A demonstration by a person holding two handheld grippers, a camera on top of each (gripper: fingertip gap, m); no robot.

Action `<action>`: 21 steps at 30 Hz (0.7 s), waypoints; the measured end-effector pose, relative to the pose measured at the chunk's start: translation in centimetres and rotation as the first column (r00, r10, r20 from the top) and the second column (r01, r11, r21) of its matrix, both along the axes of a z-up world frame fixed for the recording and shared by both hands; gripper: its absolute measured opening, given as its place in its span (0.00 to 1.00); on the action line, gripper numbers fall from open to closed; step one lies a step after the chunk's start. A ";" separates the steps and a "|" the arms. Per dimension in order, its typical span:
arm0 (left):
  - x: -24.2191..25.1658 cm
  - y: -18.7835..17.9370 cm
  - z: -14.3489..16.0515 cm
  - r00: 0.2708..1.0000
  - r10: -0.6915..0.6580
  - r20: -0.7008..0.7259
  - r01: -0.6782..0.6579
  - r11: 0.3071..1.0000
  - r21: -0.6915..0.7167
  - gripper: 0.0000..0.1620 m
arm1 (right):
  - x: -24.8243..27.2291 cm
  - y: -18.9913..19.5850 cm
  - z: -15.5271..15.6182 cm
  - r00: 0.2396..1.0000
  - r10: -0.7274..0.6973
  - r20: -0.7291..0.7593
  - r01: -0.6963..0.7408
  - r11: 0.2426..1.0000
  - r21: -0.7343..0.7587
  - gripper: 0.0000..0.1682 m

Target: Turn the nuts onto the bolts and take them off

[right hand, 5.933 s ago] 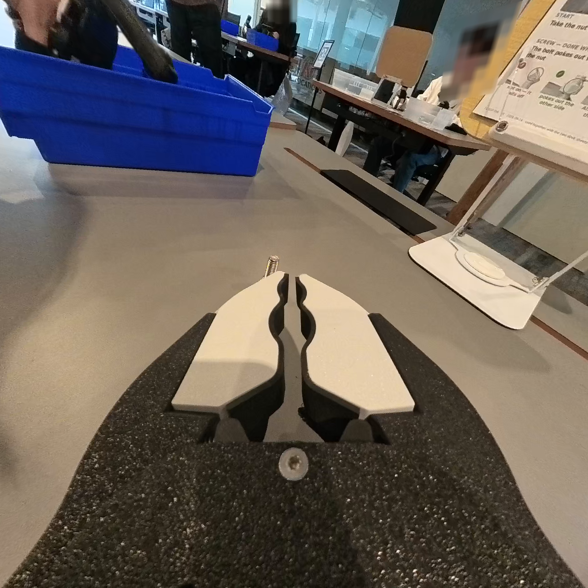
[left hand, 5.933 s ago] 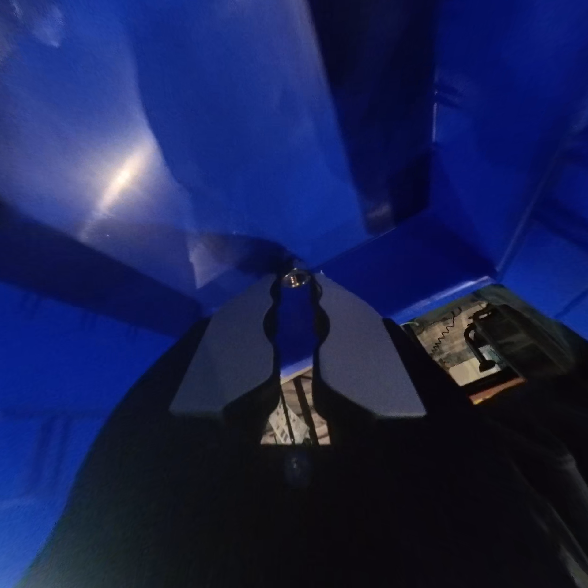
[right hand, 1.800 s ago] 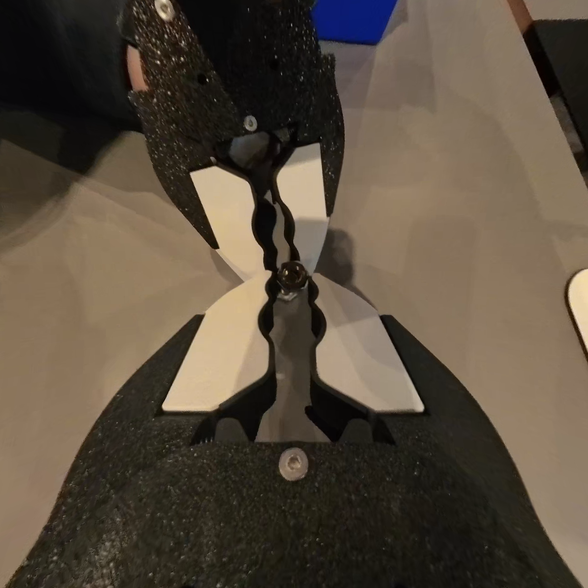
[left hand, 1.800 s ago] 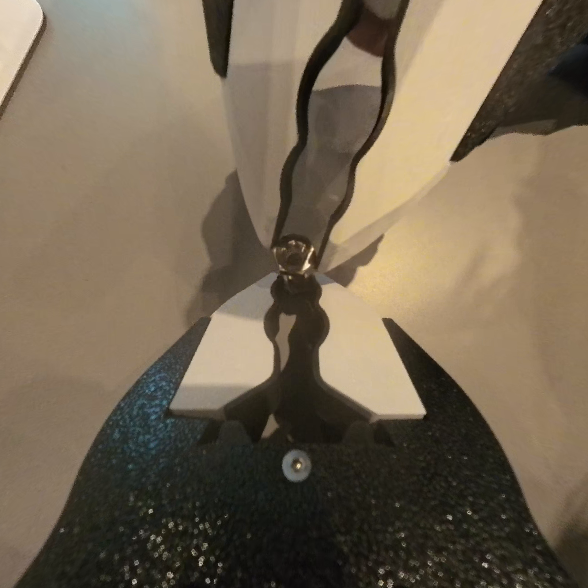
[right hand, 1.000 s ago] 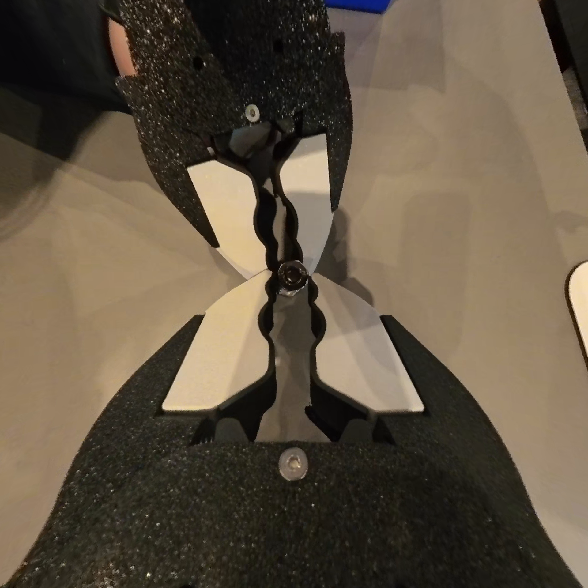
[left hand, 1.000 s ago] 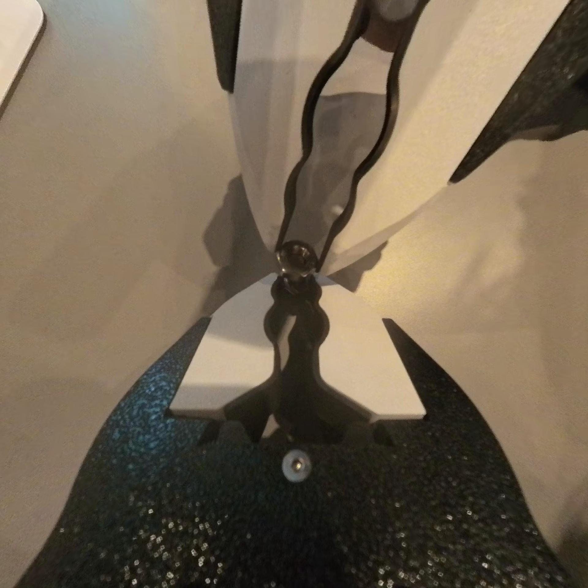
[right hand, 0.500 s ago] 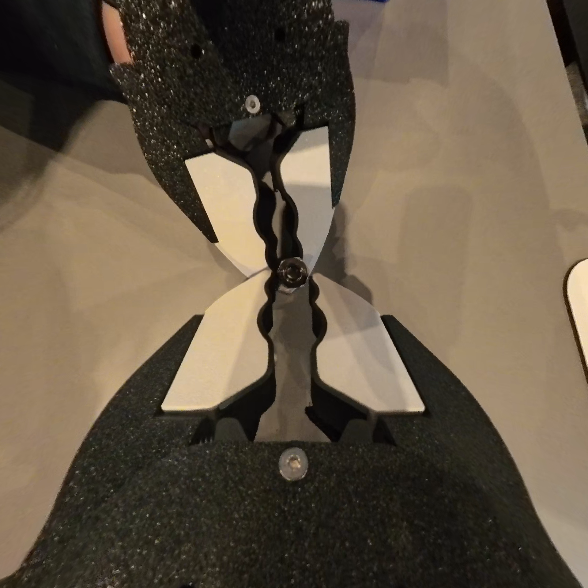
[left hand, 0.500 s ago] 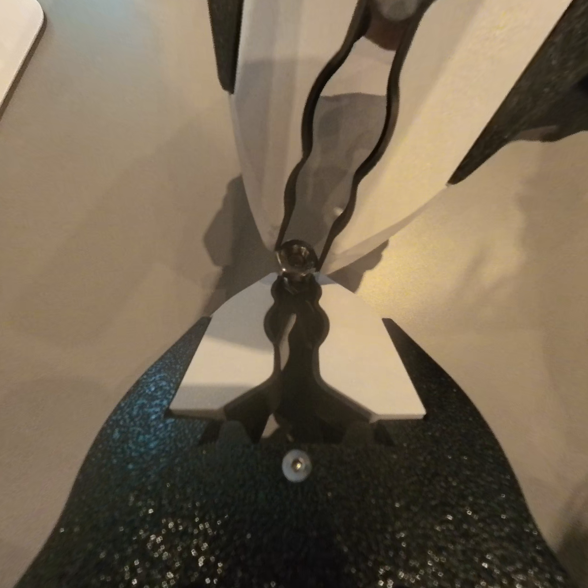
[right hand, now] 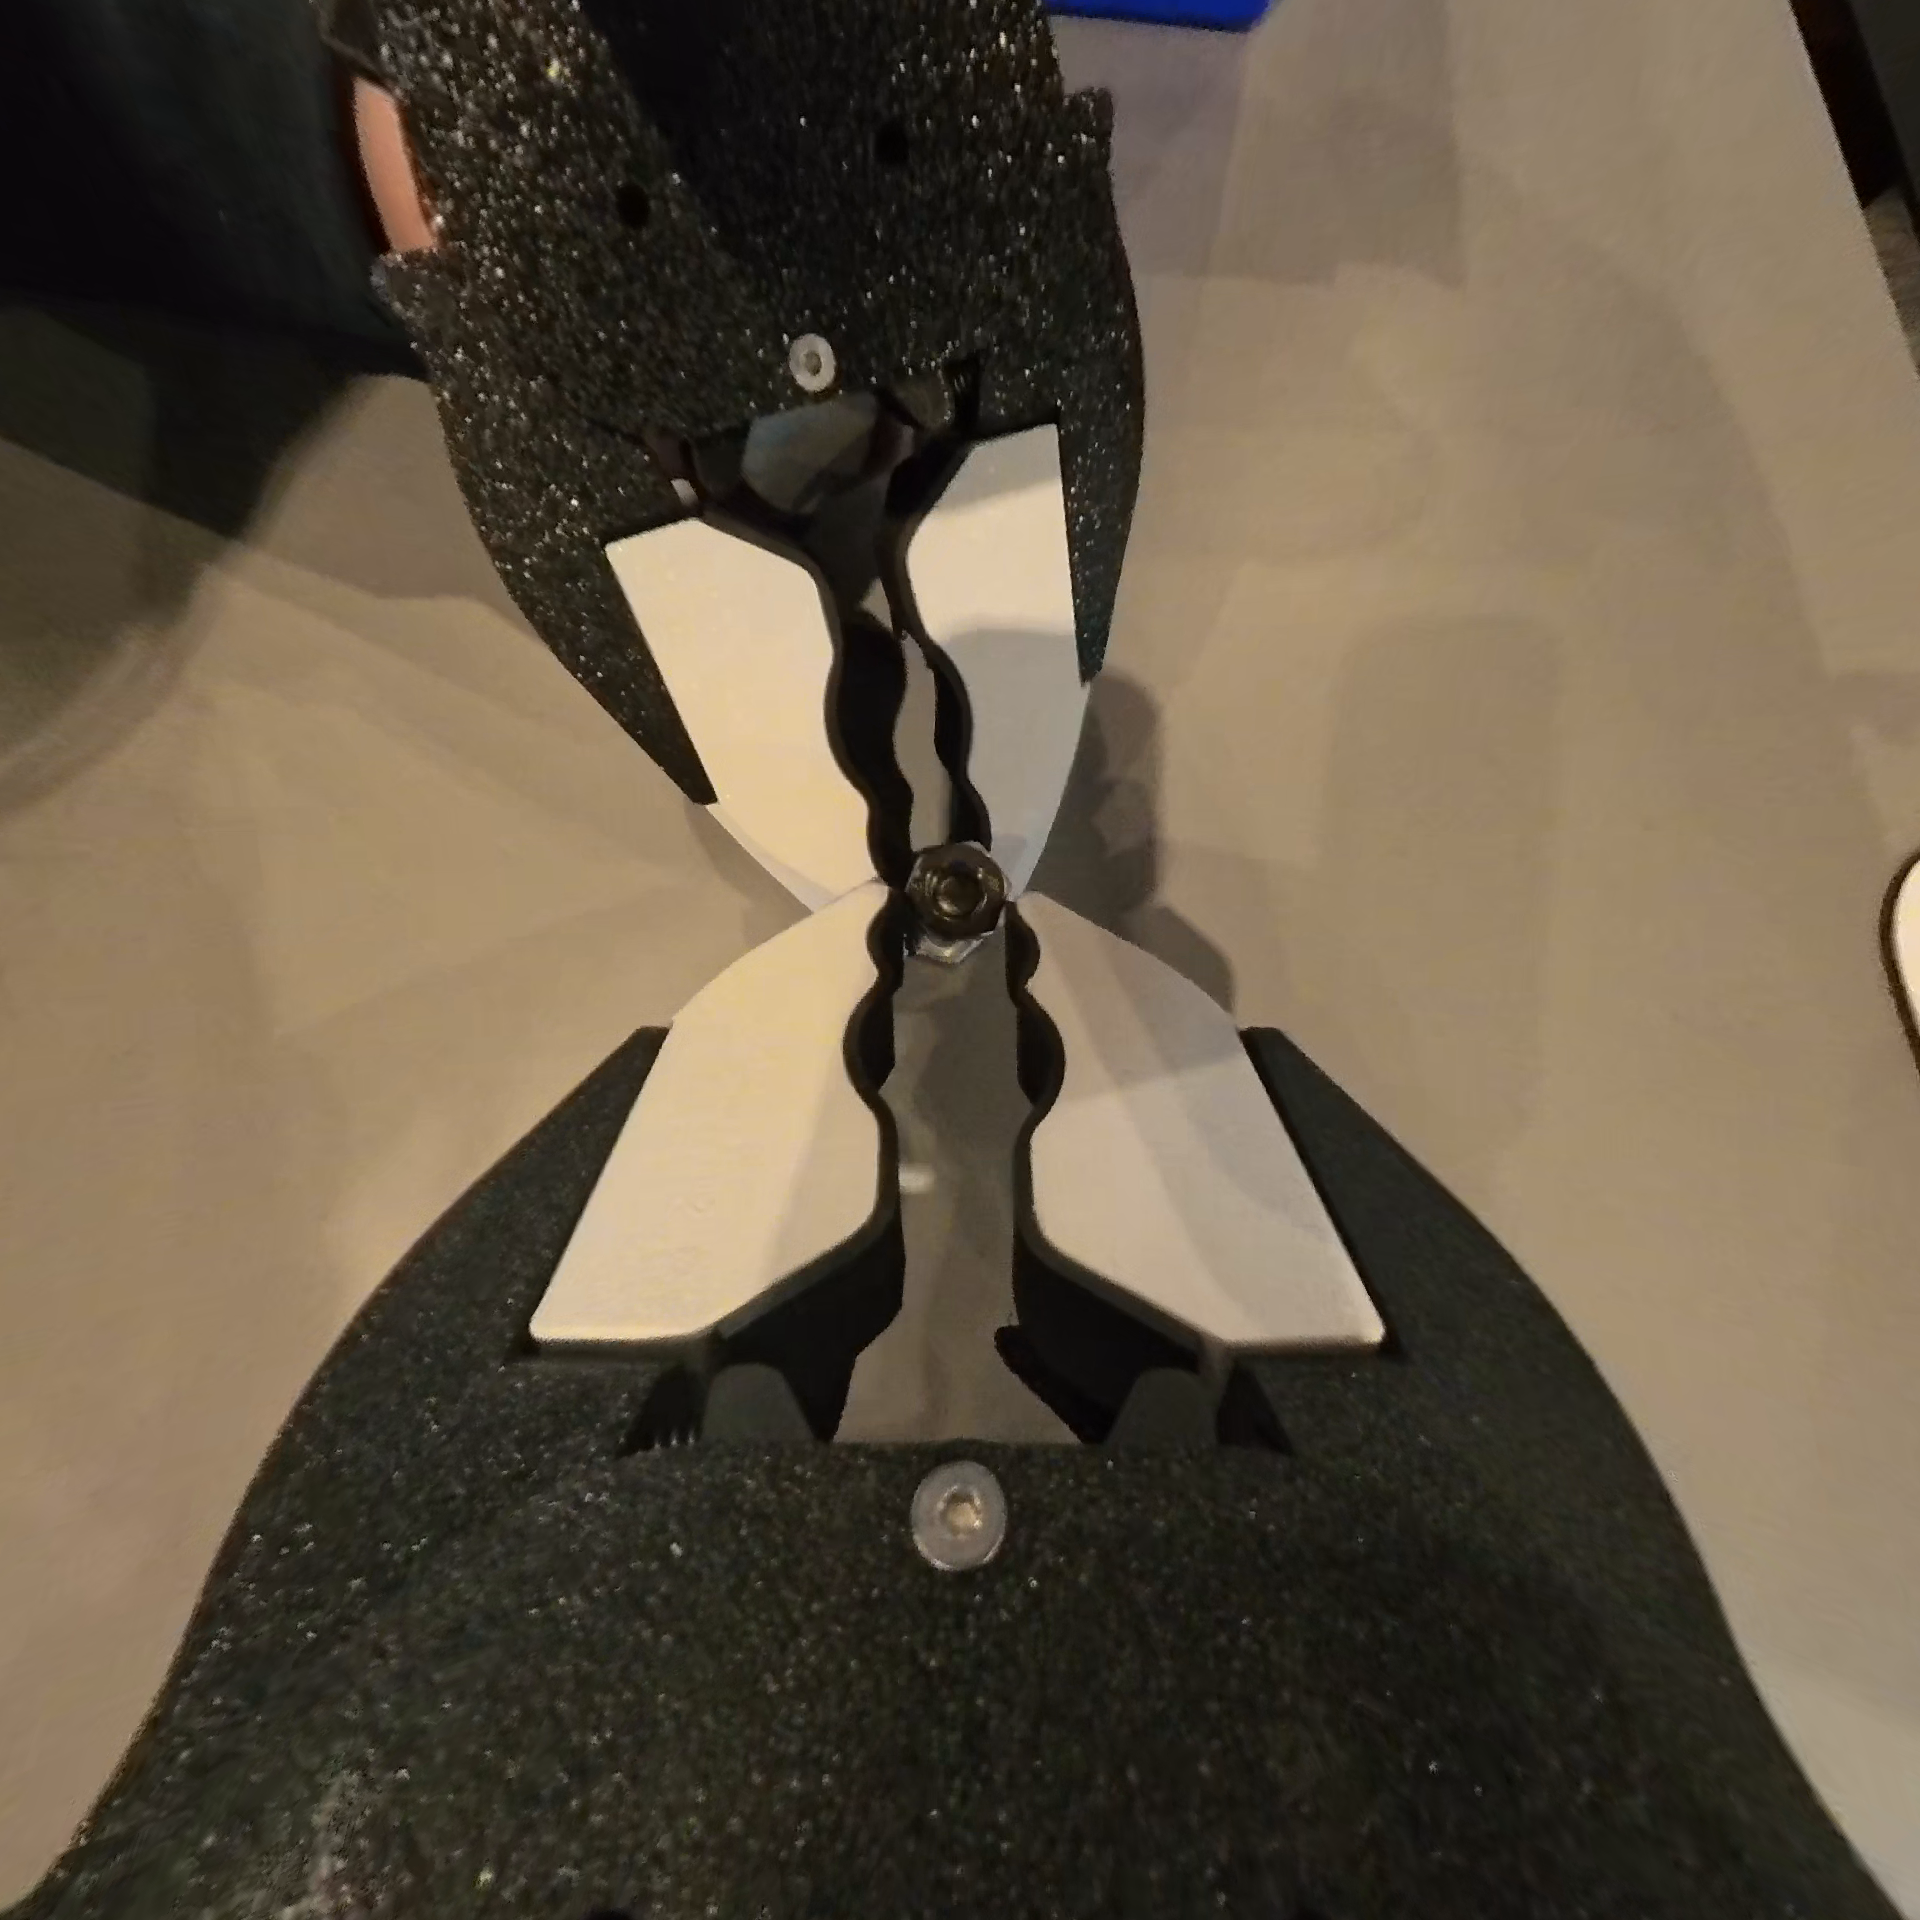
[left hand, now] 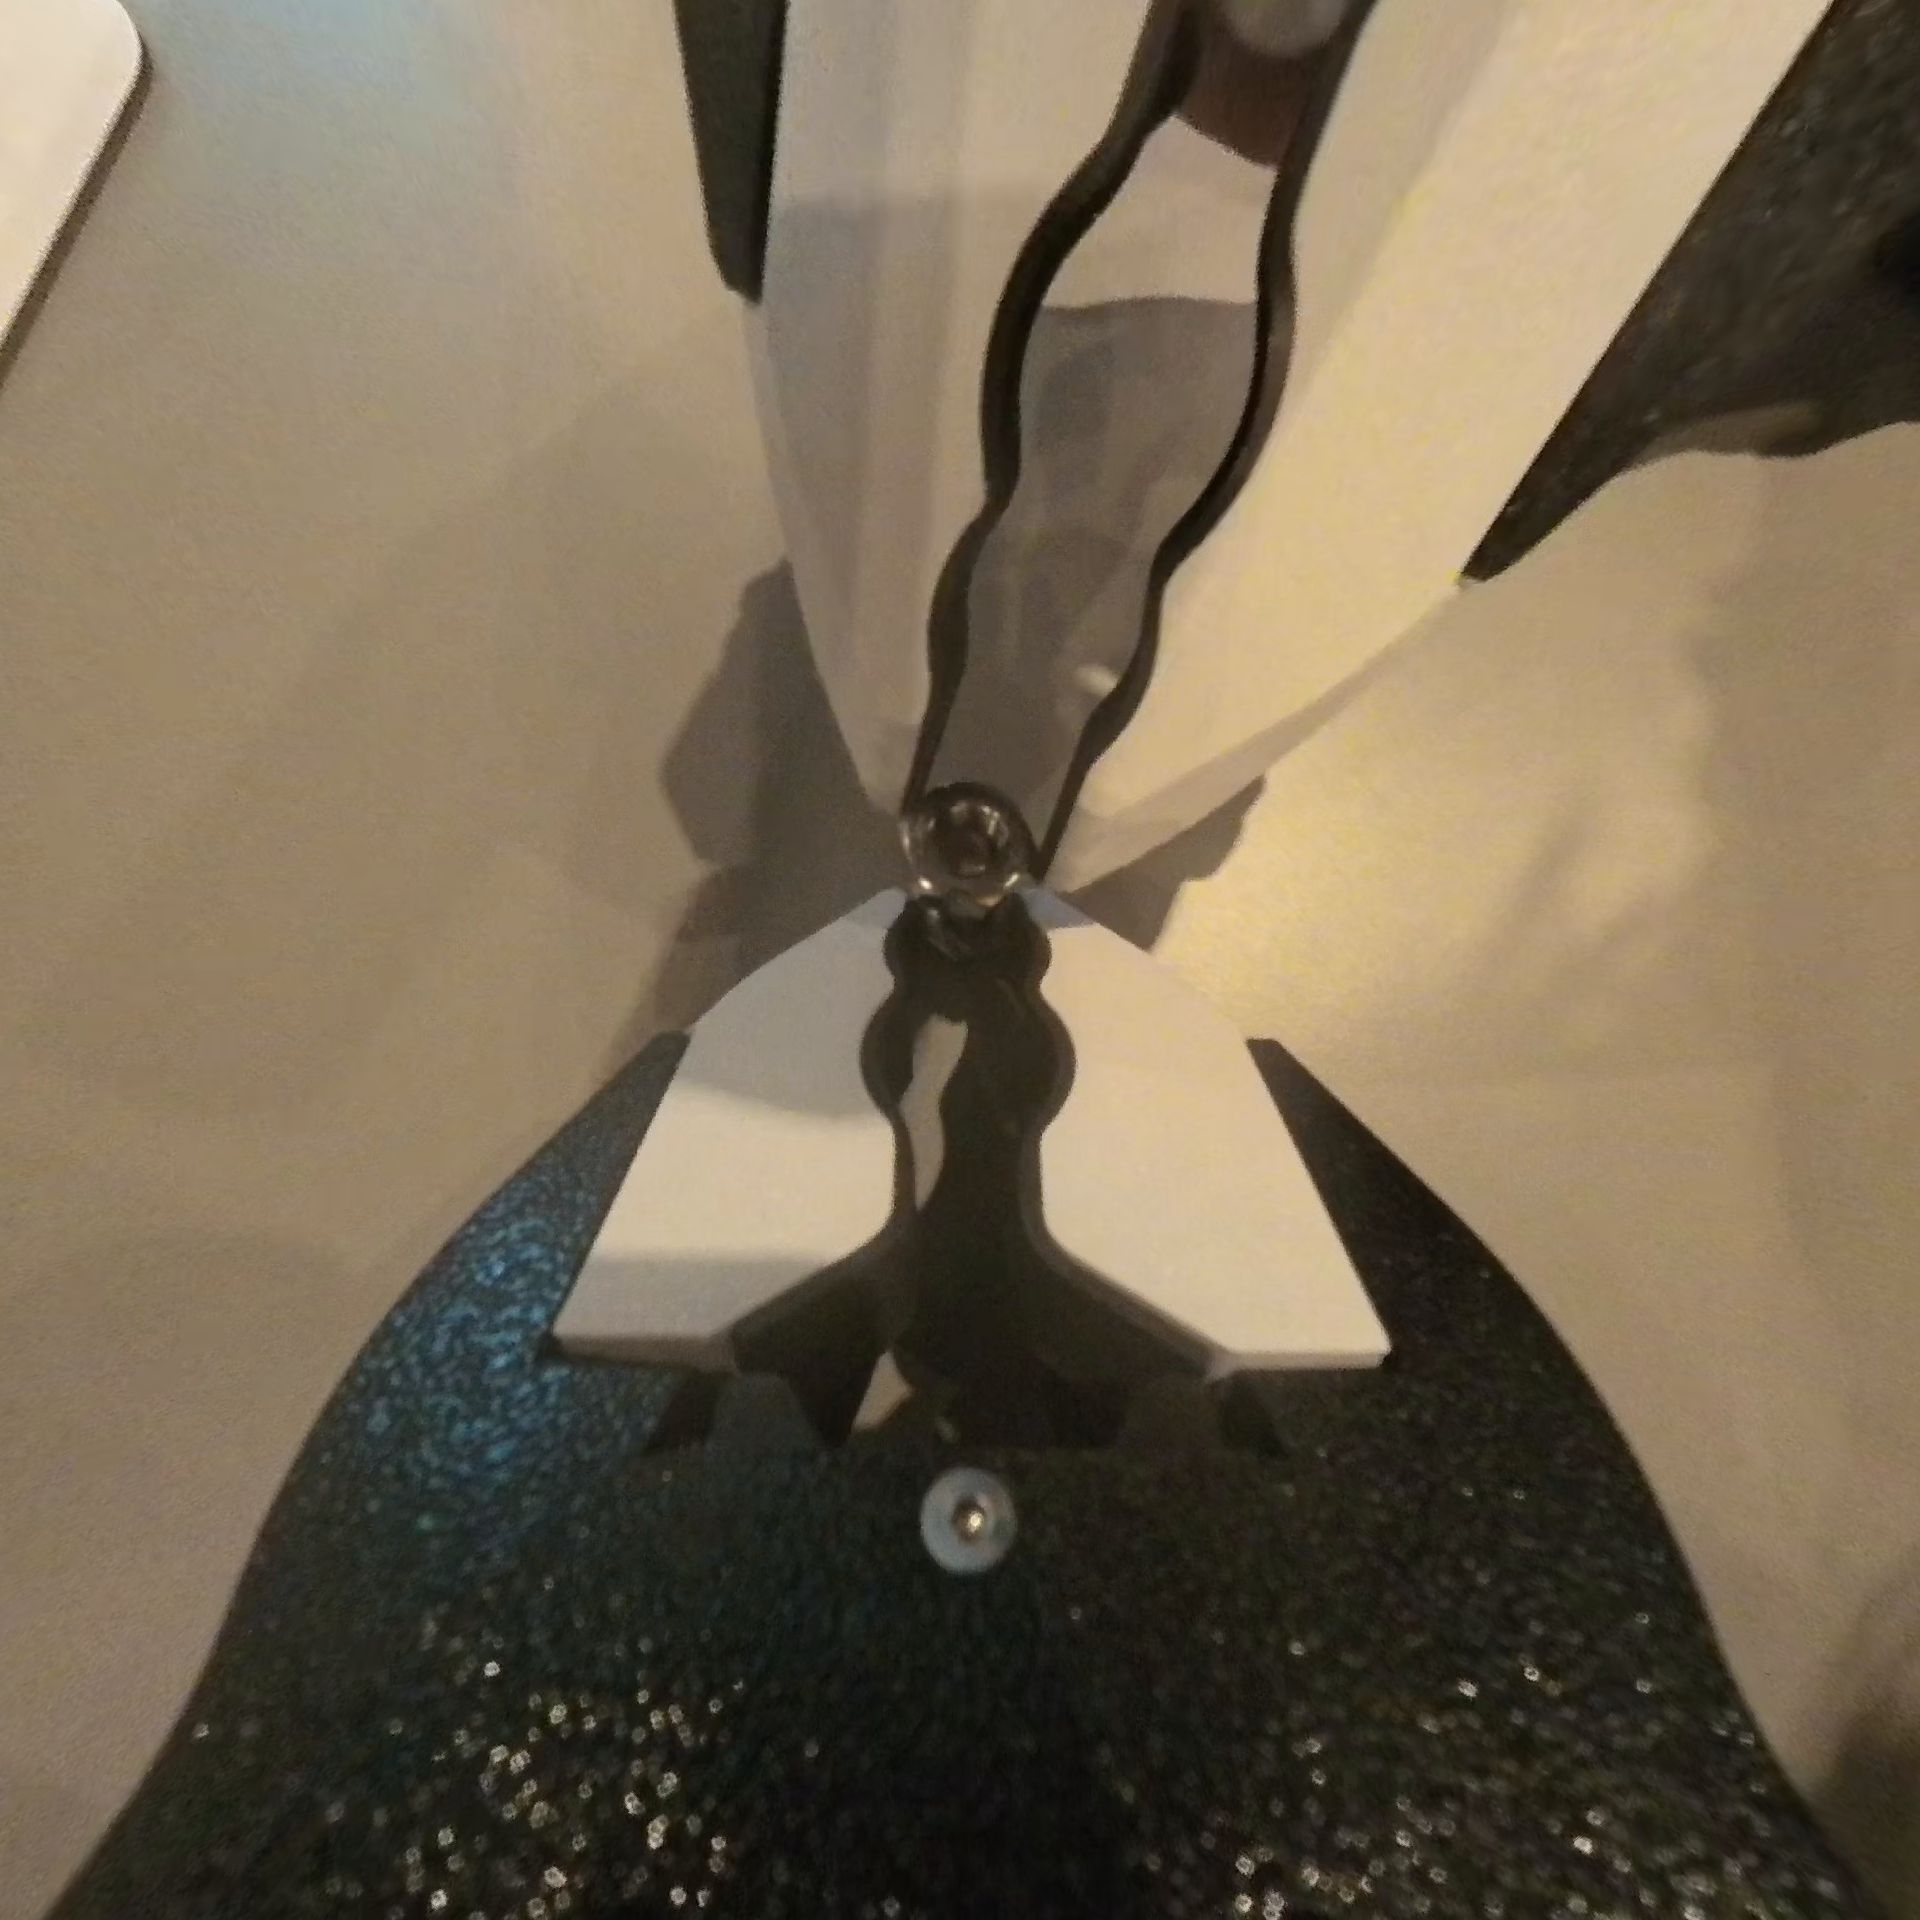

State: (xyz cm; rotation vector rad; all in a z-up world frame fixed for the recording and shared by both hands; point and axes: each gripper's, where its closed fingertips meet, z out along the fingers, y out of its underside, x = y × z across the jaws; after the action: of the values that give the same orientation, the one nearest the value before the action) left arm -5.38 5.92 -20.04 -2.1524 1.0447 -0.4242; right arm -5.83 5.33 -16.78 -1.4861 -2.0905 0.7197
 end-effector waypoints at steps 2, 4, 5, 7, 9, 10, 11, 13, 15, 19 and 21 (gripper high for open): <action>0.0 0.0 0.0 1.000 0.000 0.000 0.000 1.000 0.000 0.10 | 0.0 0.0 0.0 1.000 -0.005 0.007 0.005 1.000 0.000 0.11; 0.0 0.0 0.0 1.000 0.000 0.000 0.000 1.000 0.000 0.10 | 0.0 0.0 0.0 1.000 -0.012 0.017 0.012 1.000 0.019 0.11; 0.0 0.0 0.0 1.000 0.000 0.000 0.000 1.000 0.000 0.10 | 0.0 0.0 0.0 1.000 -0.018 0.025 0.017 0.999 0.030 0.11; 0.0 0.0 0.0 1.000 0.000 0.000 0.000 1.000 0.000 0.10 | 0.0 0.0 0.0 0.998 -0.034 0.043 0.033 0.999 0.042 0.11; 0.0 0.0 0.0 1.000 0.000 0.000 0.000 1.000 0.000 0.10 | 0.0 0.1 0.0 0.997 -0.053 0.060 0.051 0.998 0.047 0.11; 0.0 0.0 0.0 1.000 0.000 0.000 0.000 1.000 0.000 0.10 | 0.0 0.1 0.0 0.996 -0.063 0.068 0.060 0.997 0.049 0.11; 0.0 0.0 0.0 1.000 0.000 0.000 0.000 1.000 0.000 0.10 | 0.1 0.1 0.0 0.994 -0.073 0.077 0.069 0.996 0.052 0.11; 0.0 0.0 0.0 1.000 0.001 0.000 -0.001 1.000 0.000 0.10 | 0.1 0.1 0.0 0.992 -0.088 0.091 0.083 0.995 0.062 0.11; 0.0 0.0 0.0 1.000 0.002 -0.001 -0.002 1.000 -0.001 0.10 | 0.1 0.1 0.0 0.989 -0.105 0.106 0.098 0.993 0.074 0.11; 0.0 0.0 0.0 1.000 0.002 -0.001 -0.002 1.000 -0.001 0.10 | 0.2 0.1 0.0 0.985 -0.121 0.121 0.109 0.988 0.106 0.11; 0.0 0.0 0.0 1.000 0.002 -0.001 -0.002 1.000 -0.001 0.10 | 0.2 0.0 0.0 0.986 -0.114 0.121 0.100 0.988 0.121 0.10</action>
State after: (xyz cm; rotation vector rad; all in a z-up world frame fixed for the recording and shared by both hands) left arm -5.39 5.88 -20.04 -2.1544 1.0430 -0.4231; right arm -5.66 5.38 -16.79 -1.6034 -2.0875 0.4681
